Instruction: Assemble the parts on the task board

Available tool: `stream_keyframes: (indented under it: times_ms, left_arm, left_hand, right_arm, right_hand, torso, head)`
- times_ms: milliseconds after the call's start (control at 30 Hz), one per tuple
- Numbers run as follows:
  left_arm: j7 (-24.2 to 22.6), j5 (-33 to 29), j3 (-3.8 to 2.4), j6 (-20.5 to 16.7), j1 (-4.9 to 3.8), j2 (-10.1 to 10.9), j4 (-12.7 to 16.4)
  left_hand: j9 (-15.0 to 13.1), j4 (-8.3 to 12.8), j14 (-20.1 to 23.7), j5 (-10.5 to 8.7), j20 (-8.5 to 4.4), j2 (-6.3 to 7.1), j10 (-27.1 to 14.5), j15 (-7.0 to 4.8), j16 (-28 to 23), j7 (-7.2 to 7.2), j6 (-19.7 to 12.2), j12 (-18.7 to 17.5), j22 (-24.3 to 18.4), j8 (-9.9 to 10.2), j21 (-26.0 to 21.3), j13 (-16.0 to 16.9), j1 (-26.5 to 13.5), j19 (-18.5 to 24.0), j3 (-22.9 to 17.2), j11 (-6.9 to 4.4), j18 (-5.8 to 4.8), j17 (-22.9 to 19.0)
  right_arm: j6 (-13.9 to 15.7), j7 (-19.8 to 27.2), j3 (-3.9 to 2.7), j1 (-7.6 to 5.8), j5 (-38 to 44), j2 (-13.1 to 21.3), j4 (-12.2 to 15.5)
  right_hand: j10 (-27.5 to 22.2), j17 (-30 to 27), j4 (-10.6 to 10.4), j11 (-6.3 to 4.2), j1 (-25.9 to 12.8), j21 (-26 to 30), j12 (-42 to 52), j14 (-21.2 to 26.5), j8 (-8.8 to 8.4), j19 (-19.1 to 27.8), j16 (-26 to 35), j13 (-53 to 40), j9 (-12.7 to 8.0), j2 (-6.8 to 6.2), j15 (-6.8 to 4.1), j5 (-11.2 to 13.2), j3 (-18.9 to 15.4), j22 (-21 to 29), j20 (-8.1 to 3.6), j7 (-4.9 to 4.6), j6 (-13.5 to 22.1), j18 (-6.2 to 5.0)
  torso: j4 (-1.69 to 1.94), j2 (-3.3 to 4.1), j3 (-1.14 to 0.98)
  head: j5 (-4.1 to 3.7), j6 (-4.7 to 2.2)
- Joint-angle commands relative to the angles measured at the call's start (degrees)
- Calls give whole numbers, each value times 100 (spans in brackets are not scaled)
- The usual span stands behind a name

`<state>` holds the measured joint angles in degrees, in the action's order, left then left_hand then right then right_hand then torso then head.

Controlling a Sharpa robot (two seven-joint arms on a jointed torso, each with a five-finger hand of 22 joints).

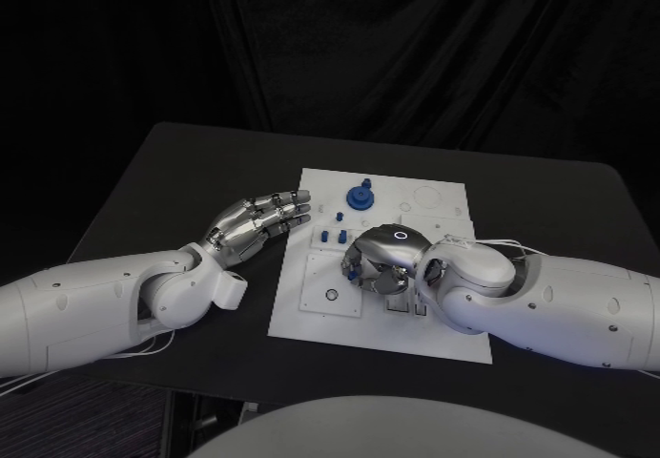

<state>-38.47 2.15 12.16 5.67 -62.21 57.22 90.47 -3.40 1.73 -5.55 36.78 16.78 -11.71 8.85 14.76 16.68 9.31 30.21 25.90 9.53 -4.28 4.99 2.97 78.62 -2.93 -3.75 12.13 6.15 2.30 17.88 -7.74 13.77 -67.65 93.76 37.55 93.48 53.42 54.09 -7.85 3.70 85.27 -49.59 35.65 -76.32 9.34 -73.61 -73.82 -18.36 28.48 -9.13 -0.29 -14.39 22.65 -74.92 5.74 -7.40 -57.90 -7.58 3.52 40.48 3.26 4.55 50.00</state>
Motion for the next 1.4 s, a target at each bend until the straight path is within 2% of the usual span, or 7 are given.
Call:
stream_keyframes:
  times_ms: [33,200,333,500,733,1033,1400]
  left_arm:
    - [-37,15,-4,94,8,-11,8]
    - [-38,15,-4,96,10,1,13]
    - [-40,15,-4,95,11,17,18]
    - [-32,15,-4,82,13,51,34]
    - [-29,15,-4,57,13,99,71]
    - [-74,-16,-4,-26,14,143,135]
    - [-87,-45,-4,-41,13,152,161]
  left_hand:
    - [0,4,3,-23,-1,11,6,35,20,203,-10,19,6,-19,17,8,-68,-54,-43,46,-49,6]
    - [0,4,3,-23,-1,11,6,35,20,203,-10,19,6,-19,17,8,-68,-54,-43,46,-49,6]
    - [0,4,3,-23,-1,11,6,35,20,203,-10,19,6,-19,17,8,-68,-54,-43,46,-49,6]
    - [0,4,3,-23,-1,11,6,35,20,203,-10,19,6,-19,17,8,-68,-54,-43,46,-49,6]
    - [-2,3,0,-23,-2,13,13,36,30,210,6,35,7,-25,18,10,-76,-58,-62,59,-52,7]
    - [-6,1,-11,-16,-3,24,34,36,55,212,32,70,18,-36,25,15,-88,-68,-86,69,-54,10]
    - [-7,6,-22,21,-3,47,68,36,83,204,44,120,58,-49,52,20,-100,-103,-139,81,-54,12]
  right_arm:
    - [-94,-64,9,32,8,14,25]
    - [-12,-15,9,38,8,50,88]
    - [138,-21,-2,39,8,145,189]
    - [214,-76,-51,9,8,359,368]
    - [362,-107,-79,-312,-56,763,632]
    - [219,-290,-47,-999,-297,1547,1022]
    - [81,-410,29,-1143,-586,1960,850]
  right_hand:
    - [-35,-8,-14,20,-56,40,-37,33,-46,51,36,5,-24,11,10,34,-46,-468,3,-5,54,-11]
    - [-572,-99,-239,182,-386,255,-222,122,-535,146,81,14,-321,-203,151,449,-330,-417,110,-104,811,-24]
    - [-2085,-541,-880,534,-6,1076,-363,604,-606,565,249,9,-1251,-342,468,803,-1628,-245,391,178,2684,-128]
    - [-2995,-1158,-929,673,55,1781,-554,1141,-650,997,516,172,-1681,-707,522,813,-1987,-105,472,296,3363,-243]
    - [-3289,-1501,-924,695,69,1977,-554,1430,-619,1148,678,267,-1744,-740,491,773,-2004,-68,474,199,3309,-281]
    - [-2303,-740,-855,483,441,1103,-14,644,-227,462,138,505,-1557,-56,355,307,-1435,-313,347,-123,1764,-152]
    - [-1571,373,-853,416,247,-262,-176,-249,-175,-376,-442,927,-1741,46,332,435,-1422,-583,302,-202,1408,53]
  torso:
    - [4,1,-1]
    - [-3,7,0]
    - [1,3,2]
    - [3,6,-3]
    - [-2,7,-4]
    - [-3,-1,8]
    - [9,12,18]
  head:
    - [6,0]
    - [15,0]
    - [28,0]
    - [16,0]
    - [4,0]
    - [-47,0]
    - [-104,0]
